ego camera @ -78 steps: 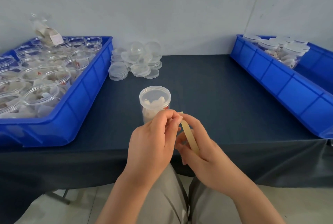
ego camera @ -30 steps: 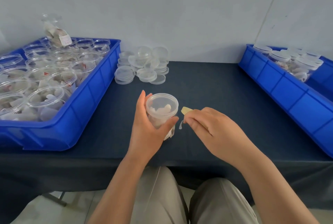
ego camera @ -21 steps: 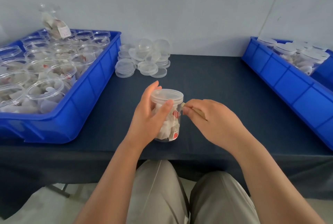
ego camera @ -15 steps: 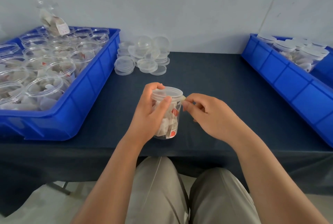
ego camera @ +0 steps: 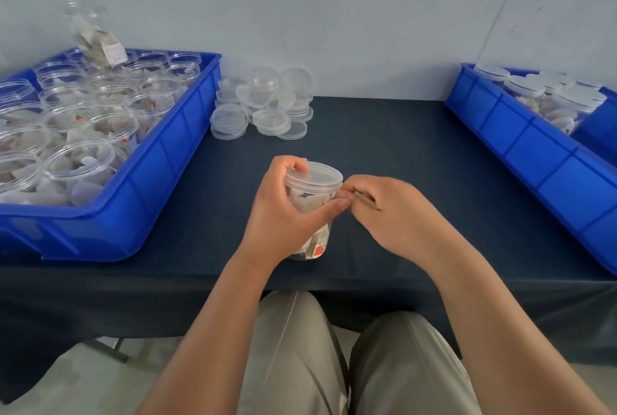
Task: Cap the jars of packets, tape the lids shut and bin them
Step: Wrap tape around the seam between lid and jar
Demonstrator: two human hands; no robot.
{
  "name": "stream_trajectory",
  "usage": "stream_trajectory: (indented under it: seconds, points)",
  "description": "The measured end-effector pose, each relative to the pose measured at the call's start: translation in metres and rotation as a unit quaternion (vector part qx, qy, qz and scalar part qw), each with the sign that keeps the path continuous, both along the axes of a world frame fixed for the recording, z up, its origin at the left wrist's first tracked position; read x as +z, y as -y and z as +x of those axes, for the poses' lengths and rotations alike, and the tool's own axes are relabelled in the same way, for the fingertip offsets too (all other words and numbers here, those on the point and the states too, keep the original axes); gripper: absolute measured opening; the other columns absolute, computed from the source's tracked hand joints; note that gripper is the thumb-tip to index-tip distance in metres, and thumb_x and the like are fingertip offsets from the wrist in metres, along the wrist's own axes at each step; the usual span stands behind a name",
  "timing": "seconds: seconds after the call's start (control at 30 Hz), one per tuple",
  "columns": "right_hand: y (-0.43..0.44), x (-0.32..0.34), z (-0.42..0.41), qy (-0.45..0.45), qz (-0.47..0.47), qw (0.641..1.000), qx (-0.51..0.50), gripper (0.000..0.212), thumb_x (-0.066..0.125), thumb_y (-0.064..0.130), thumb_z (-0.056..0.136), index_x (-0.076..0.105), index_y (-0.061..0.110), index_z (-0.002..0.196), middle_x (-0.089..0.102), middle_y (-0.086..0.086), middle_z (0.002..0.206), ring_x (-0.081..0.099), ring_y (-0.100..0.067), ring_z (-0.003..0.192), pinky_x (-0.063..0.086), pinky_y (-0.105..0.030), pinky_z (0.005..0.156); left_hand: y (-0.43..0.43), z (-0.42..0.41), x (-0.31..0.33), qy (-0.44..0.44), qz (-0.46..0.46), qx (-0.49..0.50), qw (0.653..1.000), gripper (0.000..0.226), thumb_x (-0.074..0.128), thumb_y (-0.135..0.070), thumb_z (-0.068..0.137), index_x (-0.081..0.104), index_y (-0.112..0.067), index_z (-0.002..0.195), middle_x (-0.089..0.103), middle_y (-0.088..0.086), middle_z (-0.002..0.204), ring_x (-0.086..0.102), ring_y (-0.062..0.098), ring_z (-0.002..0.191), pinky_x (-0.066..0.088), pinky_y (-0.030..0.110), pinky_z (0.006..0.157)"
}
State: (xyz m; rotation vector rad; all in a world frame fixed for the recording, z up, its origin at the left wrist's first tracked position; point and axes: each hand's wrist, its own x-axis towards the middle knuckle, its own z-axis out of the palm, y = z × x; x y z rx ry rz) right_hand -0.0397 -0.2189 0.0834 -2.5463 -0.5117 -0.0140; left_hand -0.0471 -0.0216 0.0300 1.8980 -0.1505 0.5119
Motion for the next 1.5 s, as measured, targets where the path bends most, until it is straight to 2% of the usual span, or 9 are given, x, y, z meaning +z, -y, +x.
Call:
stream_trajectory:
  seconds: [0.27, 0.5, 0.77, 0.9, 1.0, 1.17, 1.3, 1.37, 1.5]
  points:
    - [-0.003, 0.001, -0.003, 0.023, -0.020, 1.000, 0.004, 0.023, 0.048, 0.047, 0.110, 0.069, 0.039, 0.108, 0.070, 0.011, 0.089, 0.066, -0.010, 0.082, 0.059, -0.041, 0.076, -0.002, 0.001, -0.001, 0.014, -0.008, -0.003, 1.000, 0.057, 0.082, -0.065, 0.077, 0.044, -0.048, 0.116, 0.057, -0.030, 0.124, 0.060, -0.005, 0.117, 0.053, 0.010, 0.083]
    - [-0.004, 0.002, -0.003, 0.021, -0.029, 0.999, -0.001, 0.028, 0.045, 0.052, 0.109, 0.069, 0.038, 0.116, 0.071, 0.014, 0.097, 0.065, -0.009, 0.089, 0.059, -0.038, 0.081, -0.005, 0.001, -0.001, -0.014, -0.052, -0.023, 0.998, 0.041, 0.070, -0.058, 0.084, 0.048, -0.048, 0.117, 0.061, -0.026, 0.125, 0.066, 0.005, 0.116, 0.061, 0.027, 0.088]
    - [-0.005, 0.000, -0.003, 0.028, -0.015, 0.999, 0.003, 0.024, 0.045, 0.051, 0.109, 0.067, 0.041, 0.112, 0.070, 0.014, 0.095, 0.064, -0.007, 0.089, 0.059, -0.038, 0.080, -0.003, 0.002, -0.004, 0.015, -0.027, -0.003, 1.000, 0.056, 0.082, -0.064, 0.077, 0.046, -0.046, 0.116, 0.060, -0.024, 0.119, 0.065, 0.006, 0.114, 0.058, 0.017, 0.080]
    - [0.000, 0.001, -0.003, -0.011, -0.018, 0.999, 0.025, 0.029, 0.041, 0.071, 0.101, 0.060, 0.054, 0.114, 0.070, 0.023, 0.102, 0.064, -0.001, 0.094, 0.058, -0.033, 0.082, -0.009, 0.002, 0.002, -0.043, -0.088, -0.031, 0.995, 0.046, 0.079, -0.059, 0.076, 0.051, -0.046, 0.111, 0.065, -0.024, 0.119, 0.069, 0.002, 0.109, 0.059, 0.019, 0.077]
    - [0.008, 0.004, -0.003, -0.034, -0.029, 0.998, 0.053, 0.049, 0.027, 0.092, 0.086, 0.052, 0.065, 0.117, 0.061, 0.042, 0.105, 0.056, 0.015, 0.101, 0.048, -0.020, 0.077, -0.019, 0.003, 0.008, -0.085, -0.090, -0.057, 0.991, 0.043, 0.078, -0.058, 0.074, 0.055, -0.045, 0.107, 0.069, -0.023, 0.118, 0.072, 0.004, 0.106, 0.063, 0.024, 0.078]
    - [0.022, 0.008, -0.005, -0.114, 0.005, 0.989, 0.096, 0.049, 0.013, 0.096, 0.087, 0.040, 0.082, 0.126, 0.046, 0.062, 0.120, 0.048, 0.030, 0.110, 0.037, -0.013, 0.088, -0.028, -0.002, 0.016, -0.136, -0.106, -0.082, 0.982, 0.042, 0.074, -0.064, 0.074, 0.060, -0.040, 0.105, 0.074, -0.013, 0.114, 0.074, 0.010, 0.101, 0.061, 0.024, 0.073]
    - [0.029, 0.014, -0.003, -0.113, 0.012, 0.988, 0.103, 0.037, 0.015, 0.086, 0.095, 0.037, 0.085, 0.125, 0.049, 0.055, 0.125, 0.046, 0.028, 0.114, 0.040, -0.016, 0.087, -0.033, -0.006, 0.016, -0.198, -0.206, -0.144, 0.947, 0.046, 0.077, -0.062, 0.077, 0.064, -0.030, 0.108, 0.072, 0.007, 0.111, 0.070, 0.029, 0.096, 0.058, 0.042, 0.079]
    - [0.030, 0.014, 0.002, -0.111, 0.010, 0.989, 0.094, 0.041, 0.018, 0.087, 0.093, 0.041, 0.081, 0.126, 0.056, 0.046, 0.122, 0.053, 0.018, 0.110, 0.044, -0.019, 0.085, -0.033, -0.009, 0.012, -0.217, -0.287, -0.207, 0.910, 0.058, 0.081, -0.059, 0.080, 0.065, -0.026, 0.125, 0.069, 0.021, 0.123, 0.070, 0.034, 0.102, 0.058, 0.046, 0.081]
    - [0.026, 0.008, 0.005, -0.117, 0.018, 0.989, 0.087, 0.042, 0.026, 0.089, 0.090, 0.048, 0.075, 0.123, 0.064, 0.035, 0.107, 0.061, 0.008, 0.097, 0.046, -0.022, 0.076, -0.033, -0.011, 0.007, -0.244, -0.345, -0.253, 0.870, 0.091, 0.086, -0.063, 0.076, 0.052, -0.030, 0.153, 0.064, 0.023, 0.142, 0.069, 0.039, 0.119, 0.056, 0.051, 0.094]
